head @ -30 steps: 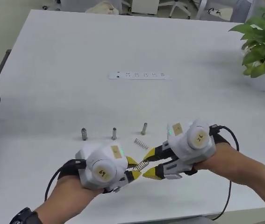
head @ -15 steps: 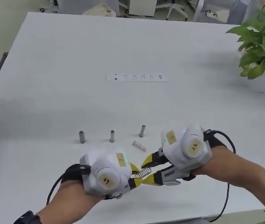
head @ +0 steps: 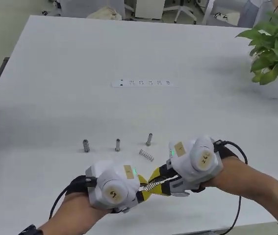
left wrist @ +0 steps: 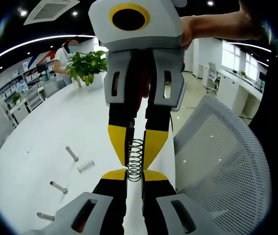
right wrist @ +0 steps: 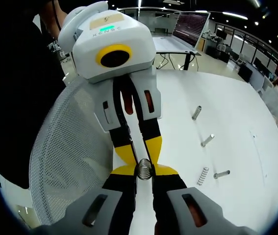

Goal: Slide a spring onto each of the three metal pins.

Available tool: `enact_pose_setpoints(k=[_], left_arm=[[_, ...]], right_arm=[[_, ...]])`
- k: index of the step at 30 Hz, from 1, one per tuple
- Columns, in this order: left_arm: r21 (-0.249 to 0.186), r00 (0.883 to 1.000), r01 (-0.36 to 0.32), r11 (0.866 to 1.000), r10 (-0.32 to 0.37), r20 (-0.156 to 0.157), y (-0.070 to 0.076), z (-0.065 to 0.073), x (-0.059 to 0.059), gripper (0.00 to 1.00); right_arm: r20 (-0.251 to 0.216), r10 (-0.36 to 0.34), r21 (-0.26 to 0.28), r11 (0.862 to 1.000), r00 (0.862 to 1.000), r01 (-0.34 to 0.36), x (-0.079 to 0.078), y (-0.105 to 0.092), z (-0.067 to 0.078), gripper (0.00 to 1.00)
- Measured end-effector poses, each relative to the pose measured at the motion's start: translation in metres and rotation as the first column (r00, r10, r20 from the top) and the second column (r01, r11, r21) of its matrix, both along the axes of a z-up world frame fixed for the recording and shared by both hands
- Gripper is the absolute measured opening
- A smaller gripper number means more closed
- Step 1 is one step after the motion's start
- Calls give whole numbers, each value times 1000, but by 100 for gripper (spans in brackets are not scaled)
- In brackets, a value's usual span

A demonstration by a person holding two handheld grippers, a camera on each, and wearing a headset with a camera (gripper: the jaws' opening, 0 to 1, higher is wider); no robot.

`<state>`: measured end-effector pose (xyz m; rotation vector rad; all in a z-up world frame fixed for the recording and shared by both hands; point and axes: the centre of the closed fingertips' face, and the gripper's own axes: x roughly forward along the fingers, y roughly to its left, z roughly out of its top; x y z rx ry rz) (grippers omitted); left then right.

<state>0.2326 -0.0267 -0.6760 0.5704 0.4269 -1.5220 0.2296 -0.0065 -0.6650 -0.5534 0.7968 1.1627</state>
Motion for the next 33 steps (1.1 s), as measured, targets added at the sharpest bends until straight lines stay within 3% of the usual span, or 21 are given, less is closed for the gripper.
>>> enact_pose_setpoints(k=[14, 15, 18, 22, 27, 33], left_arm=[[-17, 996, -63, 998, 62, -57, 14, 0, 2, 15], [-22, 995, -72, 997, 71, -71, 15, 2, 4, 16], [-34, 991, -110, 993, 107, -78, 19, 5, 11, 16], [-64, 978, -183, 981, 175, -112, 28, 13, 25, 18], [-70, 969, -236, 969, 229, -95, 45, 17, 40, 20], [-82, 952, -298, 951, 288, -107, 63, 21, 51, 23]], right_arm=[[-7, -38, 7, 999, 999, 38, -5, -7, -3, 9], [-8, -49, 8, 999, 999, 49, -4, -8, -4, 9], [-7, -62, 10, 998, 998, 62, -3, -11, -4, 9], [-4, -73, 2, 997, 997, 73, -1, -15, -4, 9], [5, -96, -8, 995, 995, 96, 5, -22, -3, 9], [2, -108, 6, 994, 994, 108, 9, -23, 1, 9]])
